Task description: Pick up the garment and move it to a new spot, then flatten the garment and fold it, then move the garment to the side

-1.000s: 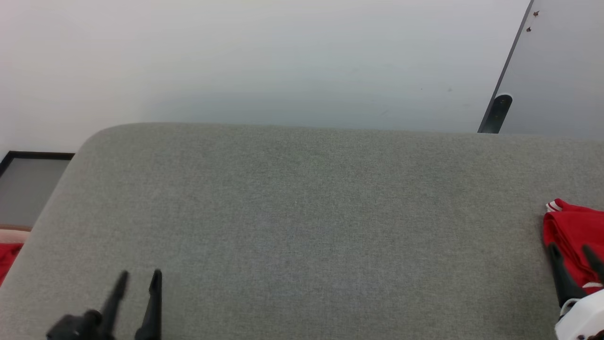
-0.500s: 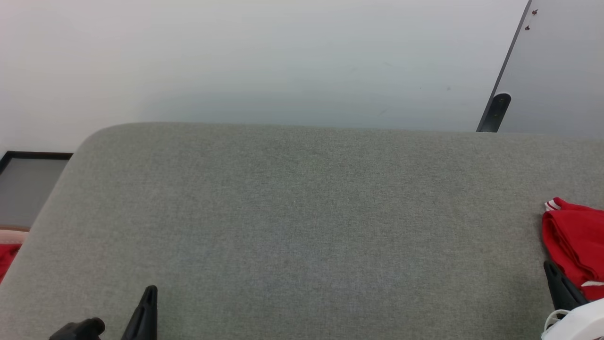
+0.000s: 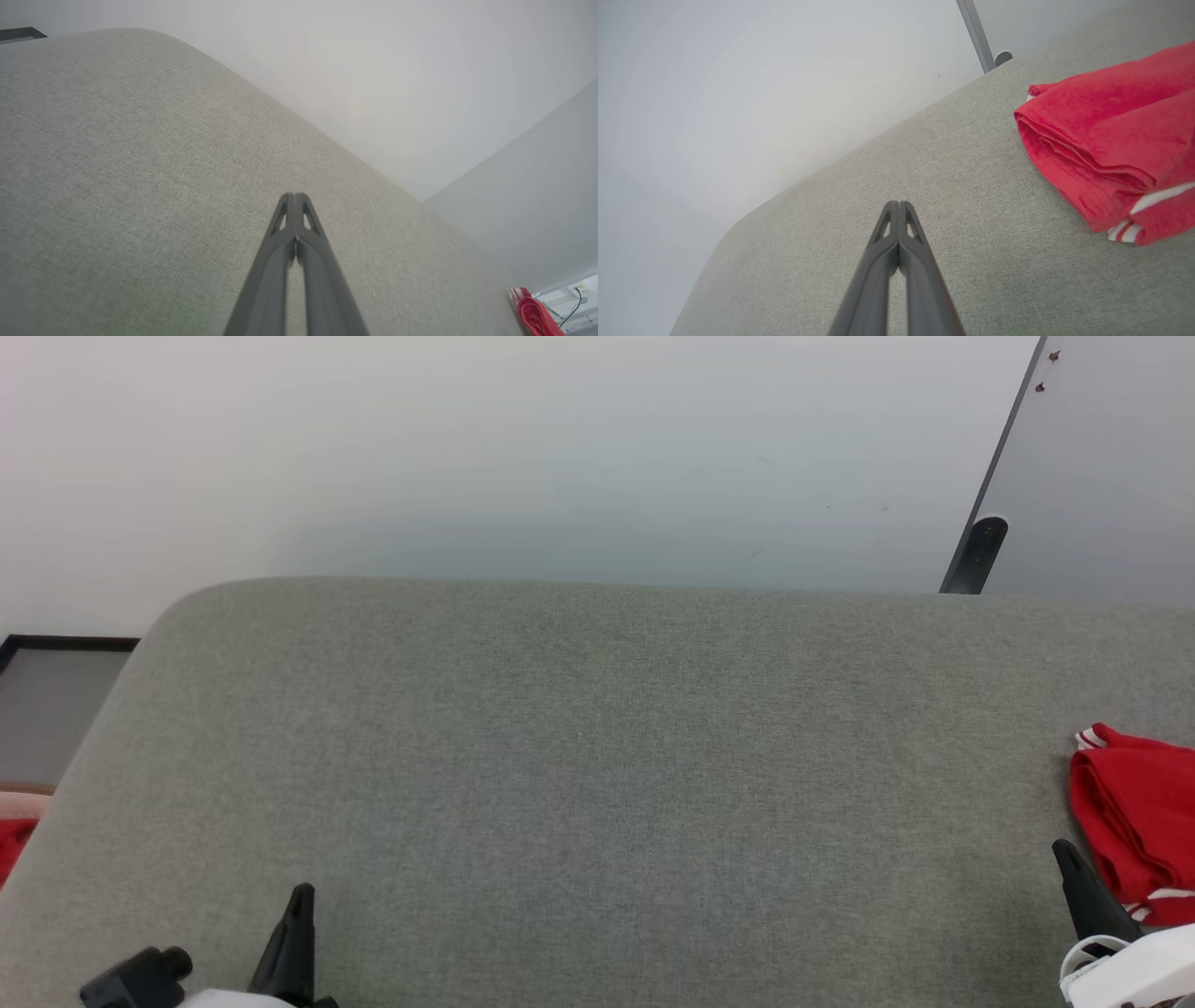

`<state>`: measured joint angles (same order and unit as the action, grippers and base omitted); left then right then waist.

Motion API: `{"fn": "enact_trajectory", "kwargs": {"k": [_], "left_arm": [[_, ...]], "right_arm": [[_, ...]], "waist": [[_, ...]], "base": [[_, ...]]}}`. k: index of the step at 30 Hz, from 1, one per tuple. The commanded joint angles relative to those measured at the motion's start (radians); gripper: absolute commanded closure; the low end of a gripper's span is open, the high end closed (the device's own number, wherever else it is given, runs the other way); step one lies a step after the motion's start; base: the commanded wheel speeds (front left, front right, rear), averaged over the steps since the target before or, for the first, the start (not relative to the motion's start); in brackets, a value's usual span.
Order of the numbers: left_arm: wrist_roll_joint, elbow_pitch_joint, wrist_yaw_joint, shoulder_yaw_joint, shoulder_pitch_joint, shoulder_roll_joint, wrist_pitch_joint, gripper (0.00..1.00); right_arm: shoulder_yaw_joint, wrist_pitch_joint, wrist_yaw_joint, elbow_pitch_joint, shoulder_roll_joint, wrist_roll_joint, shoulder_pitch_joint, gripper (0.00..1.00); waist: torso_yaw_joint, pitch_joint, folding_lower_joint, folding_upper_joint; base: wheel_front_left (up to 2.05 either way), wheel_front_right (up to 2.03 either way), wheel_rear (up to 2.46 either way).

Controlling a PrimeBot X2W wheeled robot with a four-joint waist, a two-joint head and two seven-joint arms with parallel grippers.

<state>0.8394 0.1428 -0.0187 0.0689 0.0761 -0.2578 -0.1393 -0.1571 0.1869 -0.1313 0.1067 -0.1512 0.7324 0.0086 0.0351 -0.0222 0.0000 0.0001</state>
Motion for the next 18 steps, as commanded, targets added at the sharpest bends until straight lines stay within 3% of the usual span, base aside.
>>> {"fn": "enact_trajectory", "kwargs": {"k": [1,18], "left_arm": [[0.042,-0.006,-0.009,-0.016,-0.031,0.000,0.012,1.00],[0.214,0.017,-0.034,-0.054,-0.069,0.047,0.067,1.00]], "right_arm": [[-0.001,-0.008,0.000,-0.006,-0.002,0.047,-0.034,1.00],[0.010,-0.024,0.000,0.027,0.022,0.242,-0.056,1.00]], "waist": [[-0.001,0.001,0.0000,-0.0001],[-0.006,0.005,0.0000,-0.0001]], "base": [[0.00,0.00,0.00],[0.00,0.00,0.00]]}}
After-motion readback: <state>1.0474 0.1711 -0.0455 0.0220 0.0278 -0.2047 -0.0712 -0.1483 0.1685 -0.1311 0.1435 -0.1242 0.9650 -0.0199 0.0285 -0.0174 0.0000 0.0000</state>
